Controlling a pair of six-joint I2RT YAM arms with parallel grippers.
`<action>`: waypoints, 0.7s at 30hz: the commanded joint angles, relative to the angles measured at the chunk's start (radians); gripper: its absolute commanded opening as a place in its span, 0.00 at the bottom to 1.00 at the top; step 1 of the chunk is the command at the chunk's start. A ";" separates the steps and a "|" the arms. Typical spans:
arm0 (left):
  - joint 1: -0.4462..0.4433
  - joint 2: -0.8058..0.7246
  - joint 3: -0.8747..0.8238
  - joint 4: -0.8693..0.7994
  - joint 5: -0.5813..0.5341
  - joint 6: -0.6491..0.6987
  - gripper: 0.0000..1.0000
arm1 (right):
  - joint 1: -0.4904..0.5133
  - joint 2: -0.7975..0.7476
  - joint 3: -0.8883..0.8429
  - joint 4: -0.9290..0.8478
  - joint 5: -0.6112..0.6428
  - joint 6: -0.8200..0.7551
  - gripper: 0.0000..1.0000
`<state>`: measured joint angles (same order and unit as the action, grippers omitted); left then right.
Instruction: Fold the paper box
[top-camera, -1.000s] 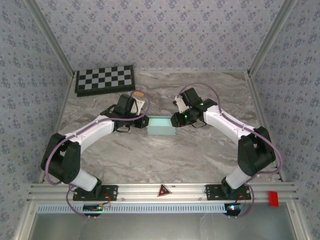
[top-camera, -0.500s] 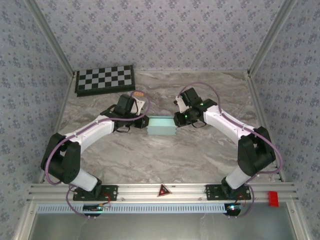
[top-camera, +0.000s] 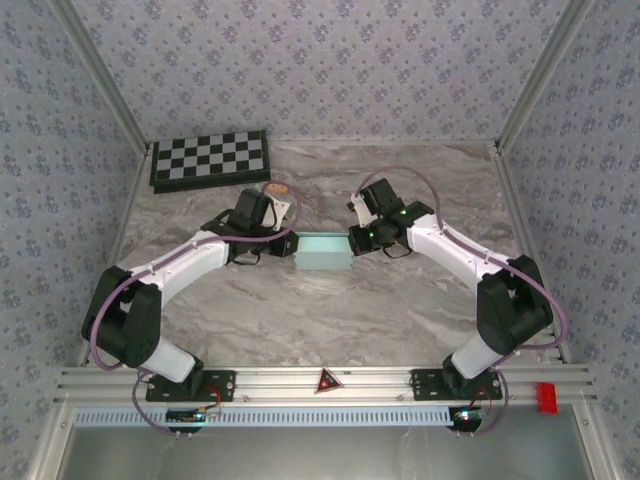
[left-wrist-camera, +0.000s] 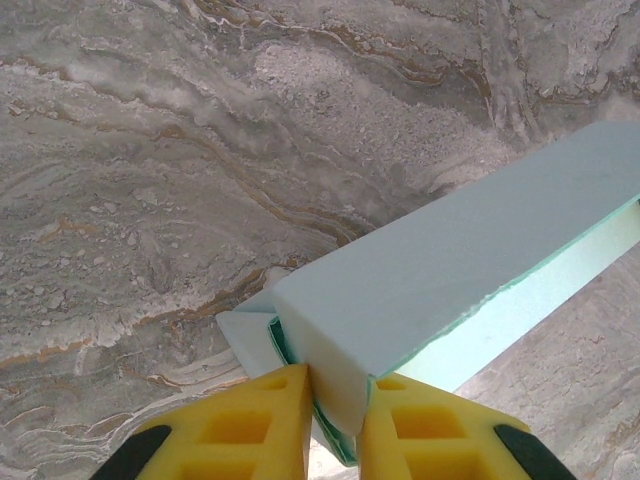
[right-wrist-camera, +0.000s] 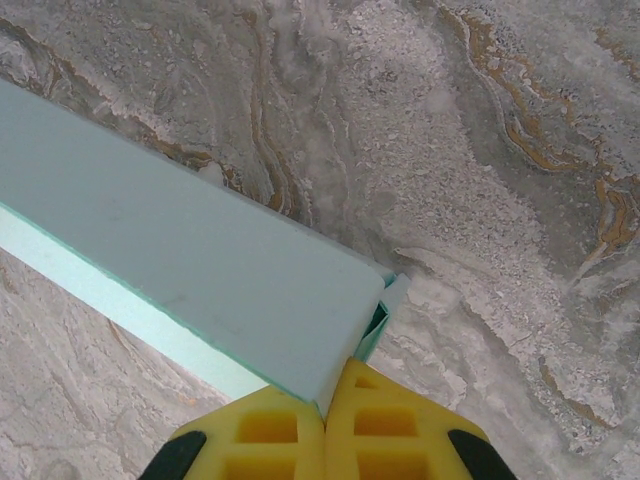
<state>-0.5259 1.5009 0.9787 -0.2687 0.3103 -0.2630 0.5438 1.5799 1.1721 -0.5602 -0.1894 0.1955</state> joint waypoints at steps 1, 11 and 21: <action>-0.017 0.016 -0.017 -0.078 -0.012 0.007 0.18 | 0.028 0.027 -0.042 -0.075 -0.020 0.007 0.02; -0.024 0.019 -0.024 -0.082 -0.033 0.011 0.19 | 0.046 0.051 -0.042 -0.092 -0.012 0.005 0.00; -0.029 0.016 -0.035 -0.090 -0.050 0.018 0.19 | 0.056 0.064 -0.055 -0.099 -0.010 0.007 0.00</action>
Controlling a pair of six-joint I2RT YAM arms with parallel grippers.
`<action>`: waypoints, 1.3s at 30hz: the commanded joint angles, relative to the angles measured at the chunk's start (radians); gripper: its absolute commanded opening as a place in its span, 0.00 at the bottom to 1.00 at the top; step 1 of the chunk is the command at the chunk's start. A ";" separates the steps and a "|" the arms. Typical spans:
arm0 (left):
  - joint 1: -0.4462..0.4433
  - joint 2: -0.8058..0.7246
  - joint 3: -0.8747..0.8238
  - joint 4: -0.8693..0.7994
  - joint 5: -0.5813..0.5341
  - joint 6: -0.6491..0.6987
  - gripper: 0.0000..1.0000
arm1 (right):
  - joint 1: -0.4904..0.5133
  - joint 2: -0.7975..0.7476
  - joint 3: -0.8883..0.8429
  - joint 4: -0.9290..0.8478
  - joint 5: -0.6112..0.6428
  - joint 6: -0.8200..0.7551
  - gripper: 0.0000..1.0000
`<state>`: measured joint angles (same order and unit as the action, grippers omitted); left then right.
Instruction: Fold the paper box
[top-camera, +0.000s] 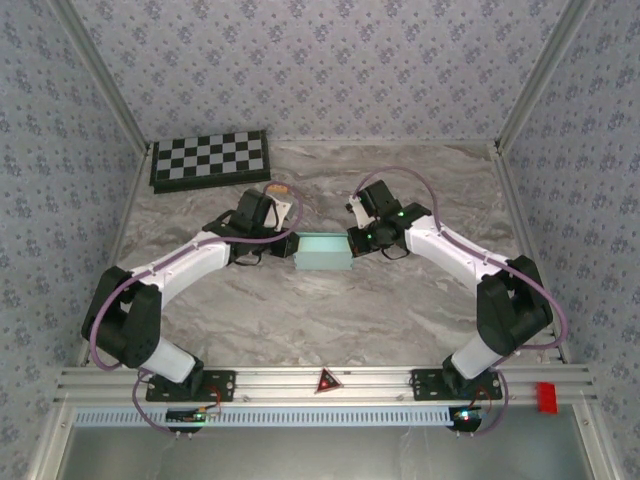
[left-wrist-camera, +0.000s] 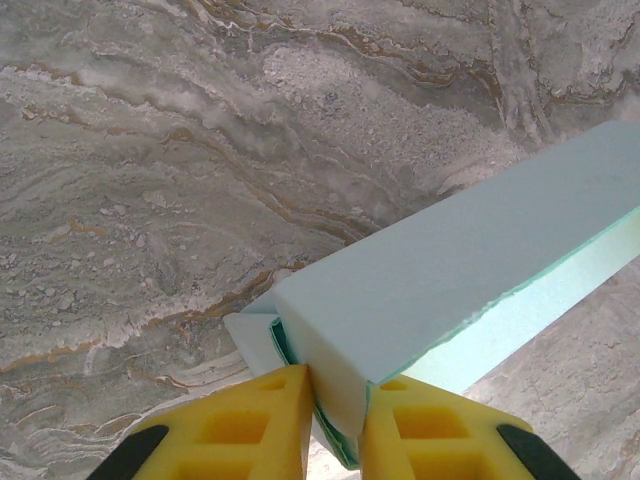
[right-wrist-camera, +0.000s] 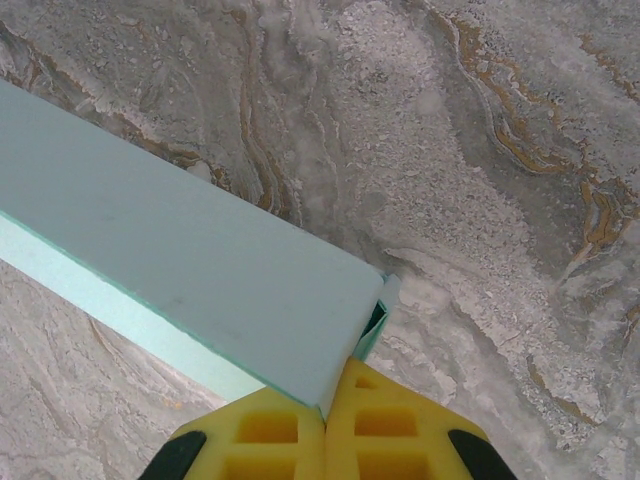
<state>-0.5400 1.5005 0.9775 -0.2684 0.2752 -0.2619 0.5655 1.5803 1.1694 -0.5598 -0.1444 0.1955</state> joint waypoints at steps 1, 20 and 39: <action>-0.014 0.013 -0.033 -0.090 -0.013 0.016 0.19 | 0.034 0.060 -0.049 -0.100 -0.055 0.006 0.00; -0.014 -0.022 0.043 -0.094 0.006 0.014 0.29 | 0.001 0.032 0.110 -0.092 -0.073 0.023 0.15; -0.010 -0.073 0.056 -0.103 -0.007 0.010 0.45 | -0.022 -0.003 0.084 -0.109 -0.071 0.007 0.36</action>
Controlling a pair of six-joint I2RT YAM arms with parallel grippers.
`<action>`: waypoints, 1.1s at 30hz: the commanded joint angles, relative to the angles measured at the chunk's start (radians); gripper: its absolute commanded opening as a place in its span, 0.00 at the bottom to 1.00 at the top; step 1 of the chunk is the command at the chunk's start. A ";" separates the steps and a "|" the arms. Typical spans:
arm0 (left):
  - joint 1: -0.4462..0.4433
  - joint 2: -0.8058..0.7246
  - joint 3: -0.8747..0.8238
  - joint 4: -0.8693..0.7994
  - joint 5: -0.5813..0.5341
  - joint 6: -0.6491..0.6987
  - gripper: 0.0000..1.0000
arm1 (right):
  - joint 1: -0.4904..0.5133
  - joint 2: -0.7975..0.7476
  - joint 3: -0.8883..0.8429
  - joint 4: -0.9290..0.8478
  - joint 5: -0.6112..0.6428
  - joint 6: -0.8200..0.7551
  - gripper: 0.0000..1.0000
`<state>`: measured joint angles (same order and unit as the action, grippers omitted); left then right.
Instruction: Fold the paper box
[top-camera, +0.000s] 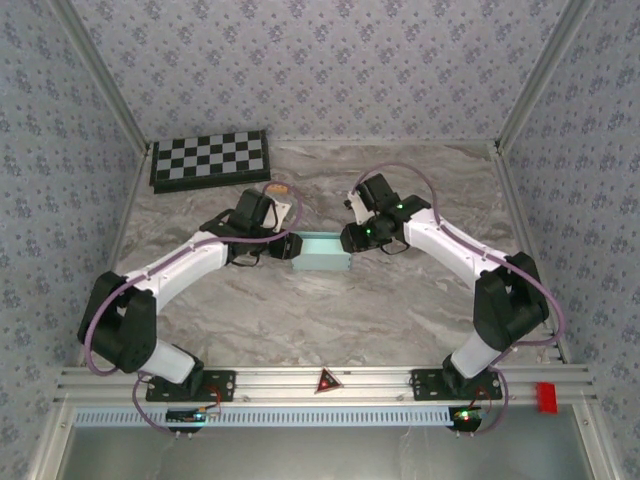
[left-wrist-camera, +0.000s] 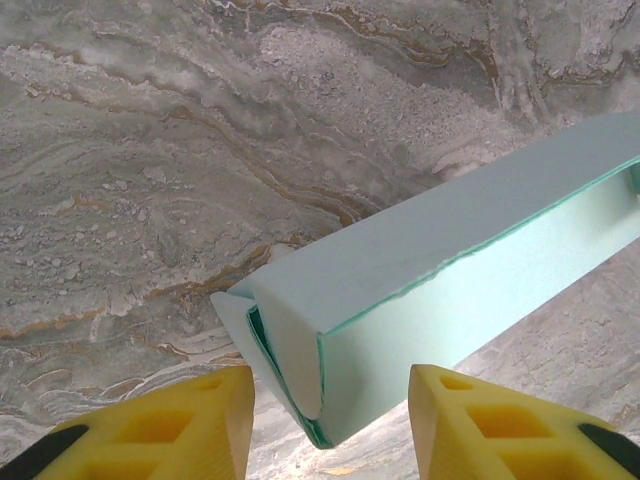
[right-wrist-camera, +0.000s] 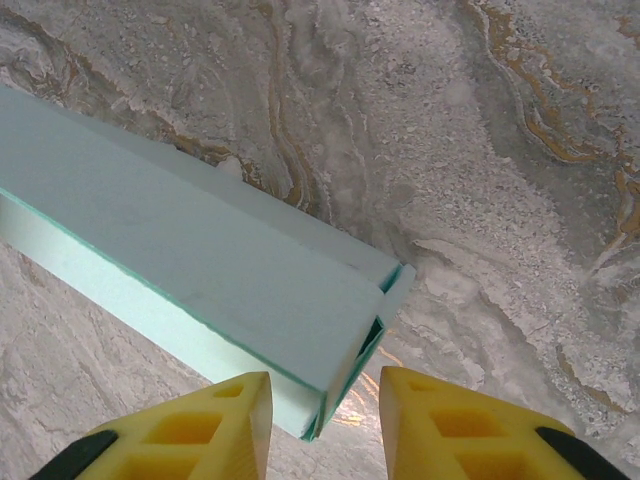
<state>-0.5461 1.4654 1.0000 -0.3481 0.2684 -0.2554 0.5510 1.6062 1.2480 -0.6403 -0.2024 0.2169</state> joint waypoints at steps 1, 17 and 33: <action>-0.004 -0.044 0.032 -0.026 -0.005 0.004 0.45 | -0.008 -0.032 0.004 -0.026 -0.014 -0.018 0.37; 0.067 -0.133 0.028 -0.009 0.034 -0.047 0.63 | -0.060 -0.077 -0.006 0.092 -0.132 0.031 0.44; 0.086 0.027 0.123 -0.004 0.090 -0.134 0.66 | -0.080 -0.006 0.016 0.118 -0.119 0.105 0.43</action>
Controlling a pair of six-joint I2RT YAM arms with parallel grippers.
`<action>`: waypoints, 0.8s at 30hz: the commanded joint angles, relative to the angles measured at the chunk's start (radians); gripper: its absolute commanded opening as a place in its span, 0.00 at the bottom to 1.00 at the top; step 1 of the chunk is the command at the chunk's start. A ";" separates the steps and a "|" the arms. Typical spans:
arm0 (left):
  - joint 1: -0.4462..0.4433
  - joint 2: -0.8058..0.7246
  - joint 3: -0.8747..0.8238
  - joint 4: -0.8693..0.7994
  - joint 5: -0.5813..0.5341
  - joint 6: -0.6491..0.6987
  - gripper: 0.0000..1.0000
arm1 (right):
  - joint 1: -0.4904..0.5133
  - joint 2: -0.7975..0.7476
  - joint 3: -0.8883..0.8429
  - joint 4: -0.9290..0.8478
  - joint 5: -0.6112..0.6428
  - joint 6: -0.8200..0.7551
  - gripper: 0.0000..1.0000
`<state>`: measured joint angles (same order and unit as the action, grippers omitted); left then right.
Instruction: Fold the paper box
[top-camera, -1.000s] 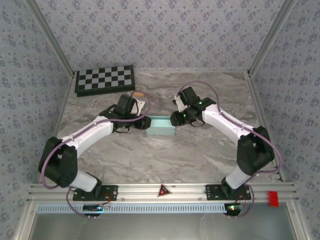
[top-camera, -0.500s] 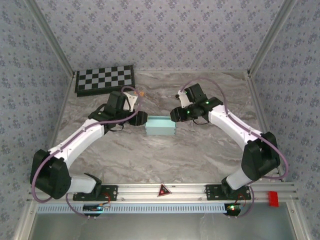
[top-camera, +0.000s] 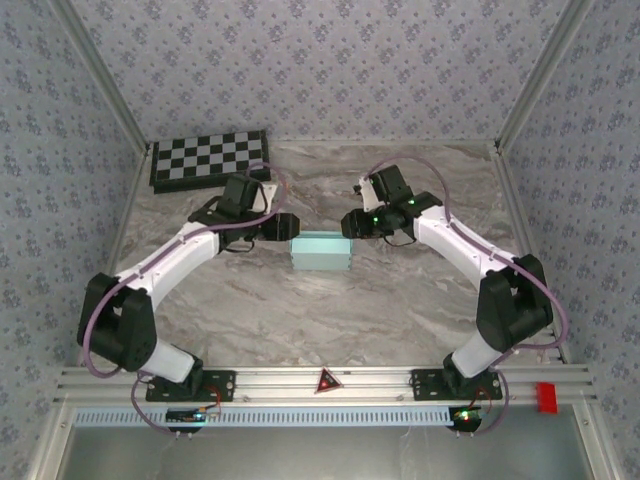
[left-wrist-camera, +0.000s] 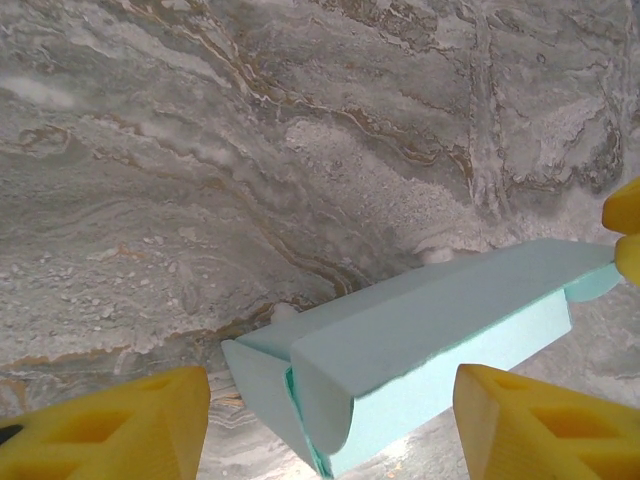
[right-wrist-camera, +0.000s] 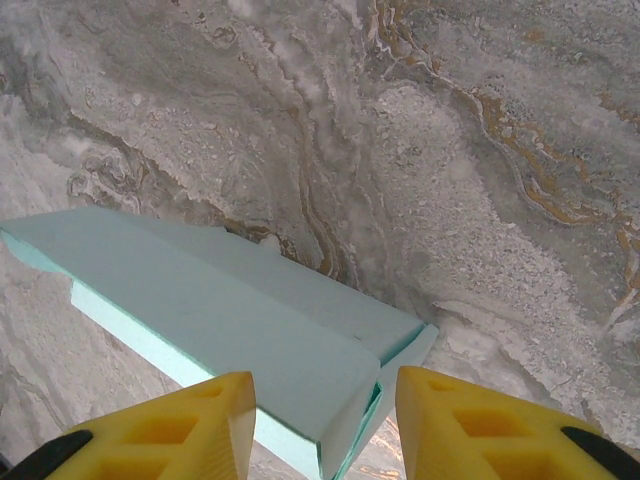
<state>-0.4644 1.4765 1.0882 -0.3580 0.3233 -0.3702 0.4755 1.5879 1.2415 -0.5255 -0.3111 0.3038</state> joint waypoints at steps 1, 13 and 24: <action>0.004 0.023 0.034 0.001 0.037 -0.021 0.65 | -0.003 0.013 0.018 0.004 -0.010 0.017 0.43; 0.004 0.037 -0.016 -0.001 0.053 -0.018 0.64 | -0.002 0.008 -0.076 0.005 -0.011 0.018 0.43; 0.004 0.007 -0.113 0.025 0.050 -0.023 0.62 | 0.007 -0.005 -0.137 0.016 0.000 0.023 0.42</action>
<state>-0.4644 1.5009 1.0031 -0.3283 0.3748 -0.3874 0.4782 1.5772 1.1416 -0.4568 -0.3454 0.3195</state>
